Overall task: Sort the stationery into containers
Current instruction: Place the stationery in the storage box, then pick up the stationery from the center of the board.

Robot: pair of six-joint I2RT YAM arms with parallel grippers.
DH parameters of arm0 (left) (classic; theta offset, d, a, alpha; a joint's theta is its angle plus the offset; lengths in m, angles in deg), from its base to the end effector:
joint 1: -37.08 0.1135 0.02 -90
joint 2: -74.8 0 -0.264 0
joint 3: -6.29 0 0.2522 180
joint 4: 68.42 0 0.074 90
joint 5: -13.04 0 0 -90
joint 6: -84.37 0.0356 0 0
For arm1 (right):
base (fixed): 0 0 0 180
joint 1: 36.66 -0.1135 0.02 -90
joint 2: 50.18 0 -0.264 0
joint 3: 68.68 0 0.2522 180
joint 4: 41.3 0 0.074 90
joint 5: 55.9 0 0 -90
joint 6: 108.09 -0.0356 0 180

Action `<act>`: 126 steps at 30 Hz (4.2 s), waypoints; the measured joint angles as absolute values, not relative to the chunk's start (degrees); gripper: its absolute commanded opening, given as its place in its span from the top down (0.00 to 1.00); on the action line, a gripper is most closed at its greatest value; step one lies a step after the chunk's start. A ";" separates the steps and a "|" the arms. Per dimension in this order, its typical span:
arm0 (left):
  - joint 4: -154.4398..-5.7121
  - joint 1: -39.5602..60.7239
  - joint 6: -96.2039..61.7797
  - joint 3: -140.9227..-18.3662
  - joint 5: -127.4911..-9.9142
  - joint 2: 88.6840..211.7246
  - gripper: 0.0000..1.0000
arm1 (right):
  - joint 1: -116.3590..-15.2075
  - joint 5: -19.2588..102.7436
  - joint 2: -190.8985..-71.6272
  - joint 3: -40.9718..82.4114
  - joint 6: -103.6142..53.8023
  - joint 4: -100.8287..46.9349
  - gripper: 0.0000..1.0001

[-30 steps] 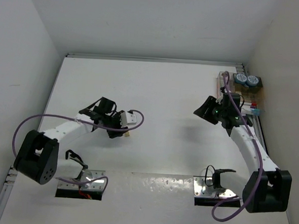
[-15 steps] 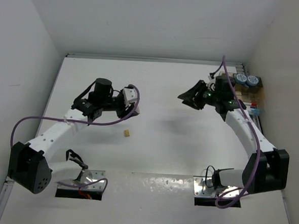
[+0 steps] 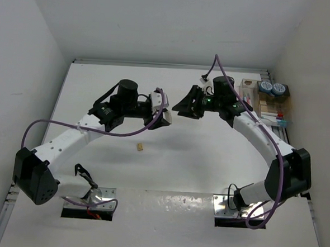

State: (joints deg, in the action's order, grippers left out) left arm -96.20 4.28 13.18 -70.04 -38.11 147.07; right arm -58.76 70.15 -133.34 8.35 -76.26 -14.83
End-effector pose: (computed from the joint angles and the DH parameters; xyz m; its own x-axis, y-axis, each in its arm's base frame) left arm 0.2269 -0.1728 0.3419 -0.0284 0.3170 -0.9480 0.9653 0.2549 0.0563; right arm 0.2941 0.1420 0.2933 -0.9120 0.3711 -0.1749 0.0214 0.4689 0.8830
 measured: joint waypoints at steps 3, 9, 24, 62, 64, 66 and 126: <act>-96.51 3.41 13.61 -70.41 -38.27 148.12 0.56 | -60.29 70.37 -133.69 9.88 -75.21 -14.15 0.49; -97.16 2.65 14.42 -70.92 -38.44 148.97 0.57 | -62.02 71.31 -133.66 11.04 -73.64 -14.02 0.50; -97.71 2.84 14.73 -73.41 -38.53 149.08 0.59 | -62.79 73.83 -133.36 10.06 -71.61 -13.76 0.62; -94.91 14.12 1.98 -70.04 -50.48 149.69 0.00 | -18.90 11.84 -148.33 17.53 -73.62 -8.21 1.00; -94.91 14.91 1.31 -69.36 -49.87 149.69 0.00 | -18.92 10.29 -149.20 18.47 -73.64 -8.52 1.00; -94.98 15.48 0.87 -68.90 -49.33 149.69 0.00 | -18.96 8.85 -150.28 19.98 -73.60 -9.61 1.00; -113.80 18.86 17.04 -63.79 -57.06 155.96 0.06 | -31.88 32.01 -122.85 -5.55 -53.60 -17.15 0.53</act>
State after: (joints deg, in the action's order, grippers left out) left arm -113.80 18.86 17.04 -63.79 -57.06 155.96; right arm -31.88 32.01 -122.85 -5.55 -53.60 -17.15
